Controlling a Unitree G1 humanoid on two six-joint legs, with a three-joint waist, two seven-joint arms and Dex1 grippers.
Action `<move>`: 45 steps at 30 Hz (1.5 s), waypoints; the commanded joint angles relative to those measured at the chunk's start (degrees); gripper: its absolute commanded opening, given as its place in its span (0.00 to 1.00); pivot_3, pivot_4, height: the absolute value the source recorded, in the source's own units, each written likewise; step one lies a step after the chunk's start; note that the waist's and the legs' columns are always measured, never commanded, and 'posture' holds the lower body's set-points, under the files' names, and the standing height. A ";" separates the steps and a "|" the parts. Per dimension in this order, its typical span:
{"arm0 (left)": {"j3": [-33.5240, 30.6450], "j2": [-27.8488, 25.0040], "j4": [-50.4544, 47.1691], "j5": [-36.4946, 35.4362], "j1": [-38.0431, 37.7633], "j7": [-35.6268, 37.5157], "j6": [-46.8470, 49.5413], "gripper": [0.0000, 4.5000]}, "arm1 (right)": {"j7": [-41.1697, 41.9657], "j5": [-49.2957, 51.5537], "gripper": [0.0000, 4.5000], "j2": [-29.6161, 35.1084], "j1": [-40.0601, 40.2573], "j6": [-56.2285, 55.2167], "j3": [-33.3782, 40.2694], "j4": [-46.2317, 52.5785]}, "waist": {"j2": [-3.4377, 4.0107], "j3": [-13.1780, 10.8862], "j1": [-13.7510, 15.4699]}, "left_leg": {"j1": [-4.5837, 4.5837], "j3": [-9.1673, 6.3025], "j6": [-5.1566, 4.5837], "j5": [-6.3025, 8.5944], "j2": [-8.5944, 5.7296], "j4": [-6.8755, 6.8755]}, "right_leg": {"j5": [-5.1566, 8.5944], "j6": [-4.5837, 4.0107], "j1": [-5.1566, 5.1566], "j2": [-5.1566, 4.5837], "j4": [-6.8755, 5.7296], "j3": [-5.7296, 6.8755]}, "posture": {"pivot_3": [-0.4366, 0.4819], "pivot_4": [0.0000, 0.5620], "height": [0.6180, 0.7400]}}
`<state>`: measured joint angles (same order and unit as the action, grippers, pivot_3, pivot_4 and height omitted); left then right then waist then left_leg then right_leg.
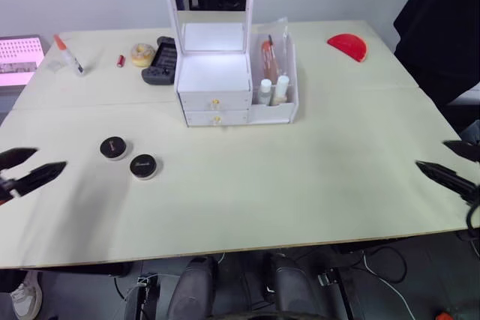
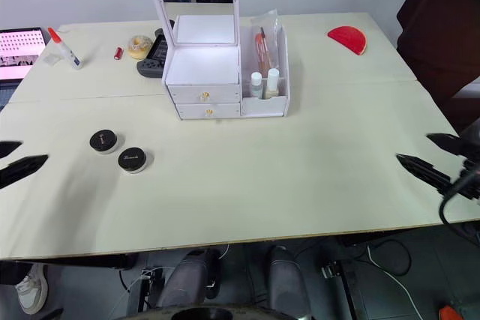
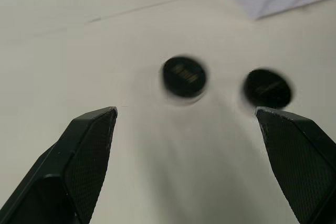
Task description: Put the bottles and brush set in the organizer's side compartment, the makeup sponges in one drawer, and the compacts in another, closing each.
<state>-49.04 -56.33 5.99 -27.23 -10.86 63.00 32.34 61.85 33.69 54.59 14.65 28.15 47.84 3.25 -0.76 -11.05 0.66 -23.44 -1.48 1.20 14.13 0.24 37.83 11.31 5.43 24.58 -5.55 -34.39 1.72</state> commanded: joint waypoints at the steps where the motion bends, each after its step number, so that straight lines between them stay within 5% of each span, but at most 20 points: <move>1: -2.62 -1.61 5.97 2.97 -0.28 -1.29 -7.31 0.98 | 1.41 -2.30 1.00 -0.99 1.43 -5.54 1.96 -3.64 | 0.03 0.04 -0.01 | 0.00 0.01 0.02 0.01 0.07 -0.07 | 0.00 0.00 -0.01 0.00 0.16 0.04 | 0.48 0.27 0.97; 18: 2.69 0.17 1.84 1.26 2.79 -3.22 -7.45 0.98 | -1.92 1.48 1.00 -3.02 0.04 -3.31 0.40 3.14 | -0.02 0.05 -0.09 | 0.13 0.97 0.00 0.01 0.46 -0.59 | -0.16 -0.21 0.33 0.00 0.20 0.02 | 0.48 0.27 0.97; 26: 6.63 16.41 -26.26 -5.36 -2.73 -17.15 0.88 0.98 | -9.84 11.88 1.00 -1.37 -12.88 9.21 -10.30 19.13 | -0.05 0.06 -0.71 | 0.23 1.18 0.00 0.01 0.62 -0.53 | -0.23 -0.26 0.31 0.00 0.17 -0.09 | 0.48 0.27 0.97; 32: 18.93 30.70 -43.61 -4.45 -5.38 -30.83 1.92 0.98 | -15.02 9.75 1.00 -3.16 -31.17 12.09 -26.88 18.97 | -0.36 0.14 0.17 | 0.17 1.07 -0.01 0.00 0.52 -0.40 | -0.48 -0.55 0.28 0.21 0.15 -0.06 | 0.48 0.27 0.97; 36: 35.01 37.15 -52.89 3.05 -6.28 -41.18 2.12 0.98 | -14.62 5.99 1.00 -5.43 -39.86 10.53 -35.04 13.57 | -0.37 0.15 0.21 | 0.10 1.01 -0.03 -0.01 0.42 -0.30 | -0.48 -0.57 0.21 0.25 0.14 -0.09 | 0.48 0.27 0.97; 45: 59.65 47.97 -43.80 25.65 4.50 -60.73 -2.28 0.98 | -11.57 1.60 1.00 -9.27 -47.91 9.49 -43.64 7.85 | -0.31 0.17 0.18 | 0.08 0.85 -0.15 0.06 0.50 0.11 | -0.54 -0.55 0.02 0.46 0.09 -0.09 | 0.48 0.27 0.97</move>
<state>7.94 -8.83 -38.21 -5.92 -7.74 5.36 32.68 49.56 35.80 45.45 -31.77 38.40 4.09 10.42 -1.07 -10.88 0.83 -23.37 -0.65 1.06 14.19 0.74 37.95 10.77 4.89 24.60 -5.07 -34.30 1.63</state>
